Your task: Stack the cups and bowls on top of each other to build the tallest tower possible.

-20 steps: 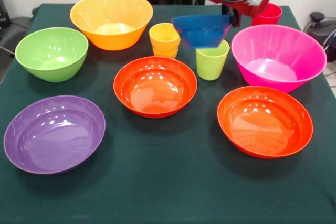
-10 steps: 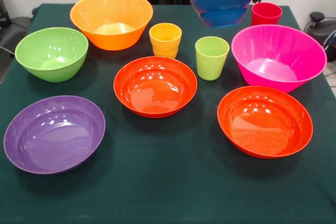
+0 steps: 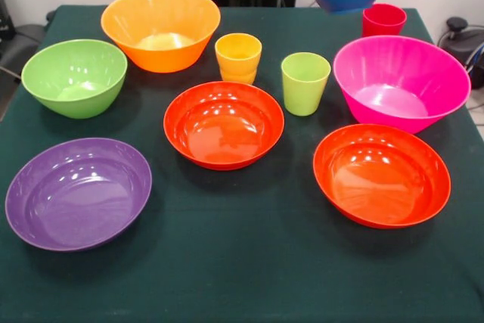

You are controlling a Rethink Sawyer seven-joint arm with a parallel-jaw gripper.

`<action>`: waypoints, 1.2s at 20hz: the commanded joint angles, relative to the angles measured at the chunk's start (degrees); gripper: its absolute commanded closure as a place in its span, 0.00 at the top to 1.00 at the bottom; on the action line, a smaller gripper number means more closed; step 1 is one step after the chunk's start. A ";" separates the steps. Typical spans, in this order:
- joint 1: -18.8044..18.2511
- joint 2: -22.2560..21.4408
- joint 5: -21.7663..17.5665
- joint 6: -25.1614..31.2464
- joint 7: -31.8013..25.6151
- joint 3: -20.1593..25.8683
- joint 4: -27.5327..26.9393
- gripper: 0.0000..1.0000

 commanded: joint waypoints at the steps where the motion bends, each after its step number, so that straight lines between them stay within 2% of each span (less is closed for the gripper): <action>1: 1.15 -0.10 -4.53 -3.09 7.82 0.69 -0.66 0.00; 4: 1.96 0.89 -12.90 -15.38 2.05 -2.80 -4.47 0.00; 6: 1.64 1.84 -15.17 -18.20 0.10 -3.04 -6.60 0.00; 9: 0.23 4.23 -15.91 -18.39 -1.15 -1.96 -9.18 0.00; 12: -0.77 7.87 -17.63 -19.36 -2.63 -1.09 -14.30 0.00; 14: -0.67 8.57 -19.16 -24.52 -3.22 -1.12 -15.13 0.00; 19: -1.29 10.43 -18.40 -27.34 -2.87 0.33 -15.81 0.00; 24: -1.53 10.64 -17.61 -30.82 -3.72 1.05 -13.40 0.00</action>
